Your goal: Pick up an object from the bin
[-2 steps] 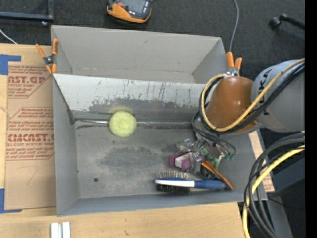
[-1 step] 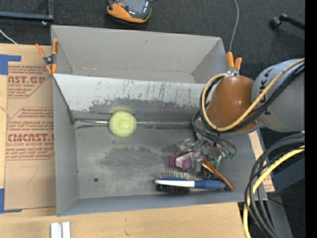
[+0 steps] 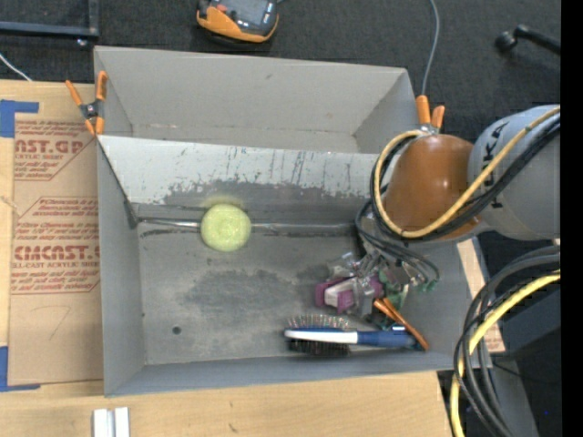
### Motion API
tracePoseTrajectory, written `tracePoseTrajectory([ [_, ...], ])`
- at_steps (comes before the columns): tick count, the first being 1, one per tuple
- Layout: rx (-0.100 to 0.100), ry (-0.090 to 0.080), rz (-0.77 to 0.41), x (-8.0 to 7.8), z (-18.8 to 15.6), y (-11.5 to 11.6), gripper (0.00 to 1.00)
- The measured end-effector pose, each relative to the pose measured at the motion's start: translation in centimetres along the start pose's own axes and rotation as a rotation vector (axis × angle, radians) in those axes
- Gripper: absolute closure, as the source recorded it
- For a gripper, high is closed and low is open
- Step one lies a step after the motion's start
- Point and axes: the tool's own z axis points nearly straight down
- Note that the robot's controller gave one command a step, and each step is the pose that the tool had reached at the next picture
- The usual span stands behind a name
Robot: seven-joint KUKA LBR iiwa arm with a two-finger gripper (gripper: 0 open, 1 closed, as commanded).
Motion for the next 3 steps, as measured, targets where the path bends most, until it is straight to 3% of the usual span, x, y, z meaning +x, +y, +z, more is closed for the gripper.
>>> tracePoseTrajectory([
  [3, 0.003, -0.005, 0.000, -0.1, -3.2, 0.0, 1.00],
])
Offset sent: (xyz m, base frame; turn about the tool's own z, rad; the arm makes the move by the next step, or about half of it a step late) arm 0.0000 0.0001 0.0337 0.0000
